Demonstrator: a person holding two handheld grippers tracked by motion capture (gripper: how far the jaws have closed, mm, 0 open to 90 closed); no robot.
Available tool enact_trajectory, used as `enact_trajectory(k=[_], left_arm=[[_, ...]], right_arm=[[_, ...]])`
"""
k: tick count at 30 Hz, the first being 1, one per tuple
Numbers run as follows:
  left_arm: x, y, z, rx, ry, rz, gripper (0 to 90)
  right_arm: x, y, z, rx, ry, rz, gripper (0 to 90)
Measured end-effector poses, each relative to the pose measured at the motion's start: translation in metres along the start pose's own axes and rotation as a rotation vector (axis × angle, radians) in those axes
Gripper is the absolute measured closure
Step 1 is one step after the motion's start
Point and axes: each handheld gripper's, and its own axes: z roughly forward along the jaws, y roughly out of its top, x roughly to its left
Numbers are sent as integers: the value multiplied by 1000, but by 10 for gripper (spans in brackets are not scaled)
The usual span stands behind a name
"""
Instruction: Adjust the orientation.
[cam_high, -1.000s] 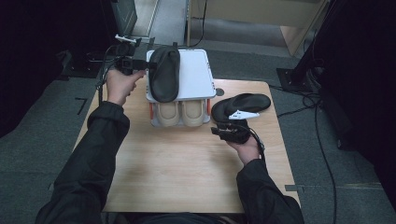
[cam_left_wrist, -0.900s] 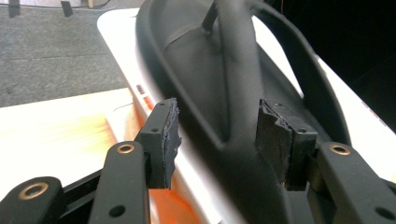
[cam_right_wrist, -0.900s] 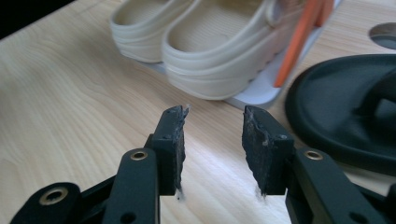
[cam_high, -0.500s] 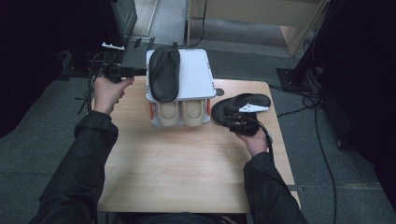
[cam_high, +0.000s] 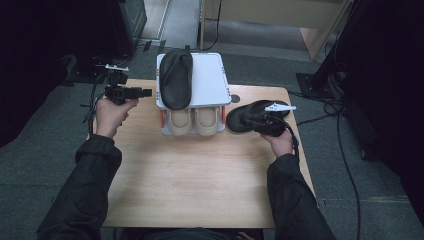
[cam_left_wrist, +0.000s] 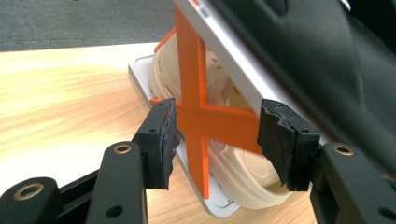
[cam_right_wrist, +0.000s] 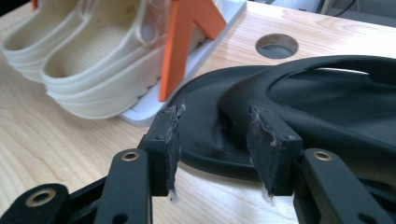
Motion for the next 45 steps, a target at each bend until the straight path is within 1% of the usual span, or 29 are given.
enact_trajectory(k=[4,5,6,7,8,9,10,12,13,15,16,18,19,20,21,22,24,26,27,28,29,32,34,35,37,39,42,44,45], left_arm=[[3,-14,1,3,-3,-7,470],[5,-20,2,6,-5,-4,470],[5,-24,2,1,-6,-6,470],[5,-27,3,-1,-12,-7,470],[5,-30,4,1,-18,-9,471],[5,-30,4,1,-18,-9,470],[5,-37,5,-1,-15,-6,470],[4,-40,6,2,-14,-3,471],[4,-45,7,6,-21,1,471],[2,-51,8,-4,-38,9,471],[2,-51,8,-4,-38,9,471],[-1,-59,7,-18,-52,26,471],[-1,-59,7,-18,-52,26,471],[-3,-64,7,-17,-59,30,471],[-4,-65,8,-6,-62,33,470],[-4,-65,8,-6,-62,33,470],[-6,-69,10,2,-60,48,470],[-6,-72,11,-4,-77,35,470],[-6,-72,12,2,-78,36,470],[-6,-73,13,5,-75,36,470],[-5,-75,14,9,-83,37,470],[-6,-76,16,12,-85,39,471],[-5,-77,17,8,-90,32,471],[-5,-77,17,8,-90,32,471],[-4,-78,18,16,-90,40,471],[-3,-79,17,16,-91,42,473],[-3,-79,16,9,-94,43,473],[-3,-79,16,7,-95,45,473],[-3,-79,16,5,-97,48,473]], right_arm=[[-6,2,1,4,-10,-3,540],[-11,2,2,-20,-27,-12,535],[-13,2,3,-23,-28,-13,529],[-16,4,4,-5,-24,-13,511],[-18,6,5,15,-28,-5,497],[-18,6,5,15,-28,-5,497],[-23,8,5,-5,-41,6,492],[-26,9,6,-5,-38,12,494],[-31,11,6,-16,-22,21,484],[-33,11,8,-14,-39,10,464],[-33,11,8,-14,-39,10,464],[-39,7,11,-13,-24,2,441],[-39,7,11,-13,-24,2,441],[-40,6,11,-18,-9,-8,392],[-41,5,12,-18,-3,-16,373],[-41,5,12,-18,-3,-16,373],[-40,4,14,-10,-9,-48,344],[-38,3,16,-5,-25,-64,333],[-36,2,19,6,-51,-94,352],[-36,2,19,6,-51,-94,352],[-35,1,22,12,-75,-102,370],[-35,2,22,12,-81,-87,385],[-35,3,19,28,-83,-53,434],[-36,3,17,25,-83,-45,452],[-37,3,14,31,-75,-17,485],[-37,2,11,33,-79,1,525],[-34,0,8,33,-75,2,604],[-30,0,6,52,-78,-3,628],[-30,0,6,52,-78,-3,628]])
